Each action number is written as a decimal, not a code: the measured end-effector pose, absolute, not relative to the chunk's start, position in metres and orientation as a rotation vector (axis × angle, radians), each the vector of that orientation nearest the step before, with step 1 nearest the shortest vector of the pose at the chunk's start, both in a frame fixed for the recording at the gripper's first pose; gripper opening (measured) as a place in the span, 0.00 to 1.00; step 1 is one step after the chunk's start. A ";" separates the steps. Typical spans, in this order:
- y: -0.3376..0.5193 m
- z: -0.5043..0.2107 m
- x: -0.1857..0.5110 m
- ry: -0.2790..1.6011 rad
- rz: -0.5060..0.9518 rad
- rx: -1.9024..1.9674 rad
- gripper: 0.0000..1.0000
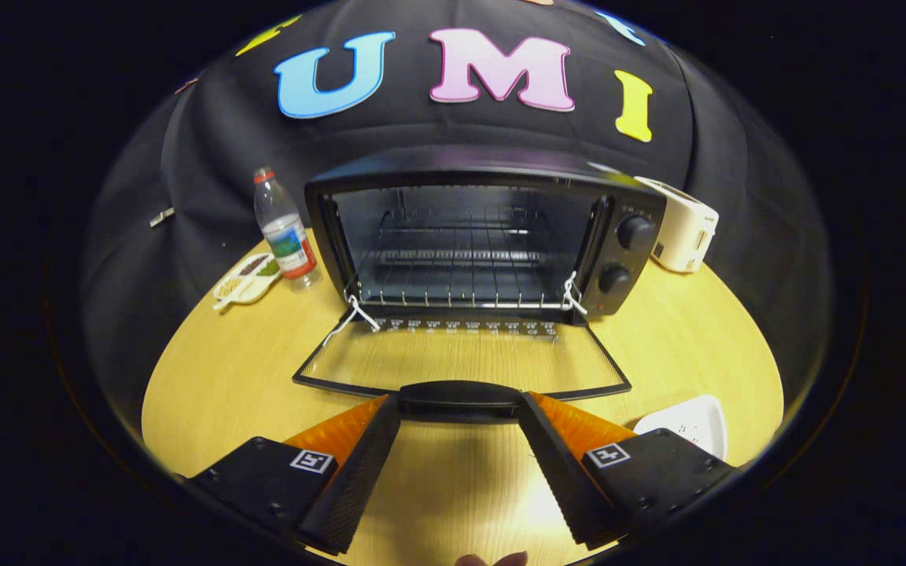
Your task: Open the toaster oven, put the food inside, and close the toaster oven door.
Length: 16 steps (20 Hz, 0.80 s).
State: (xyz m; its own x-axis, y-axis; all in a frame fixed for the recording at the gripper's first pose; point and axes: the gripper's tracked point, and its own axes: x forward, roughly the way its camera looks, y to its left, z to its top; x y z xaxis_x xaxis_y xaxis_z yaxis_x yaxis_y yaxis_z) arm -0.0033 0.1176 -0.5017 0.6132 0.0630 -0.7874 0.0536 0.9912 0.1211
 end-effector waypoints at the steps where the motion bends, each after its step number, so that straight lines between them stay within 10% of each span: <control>1: 0.117 -0.502 -0.004 0.916 0.013 0.134 1.00; 16: 0.006 -0.405 -0.068 1.107 0.087 0.314 1.00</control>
State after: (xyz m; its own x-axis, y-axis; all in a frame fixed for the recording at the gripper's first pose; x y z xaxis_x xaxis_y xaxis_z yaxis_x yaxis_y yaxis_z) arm -0.0680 0.0064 -0.4054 0.4489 0.2244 -0.8650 0.0859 0.9526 0.2917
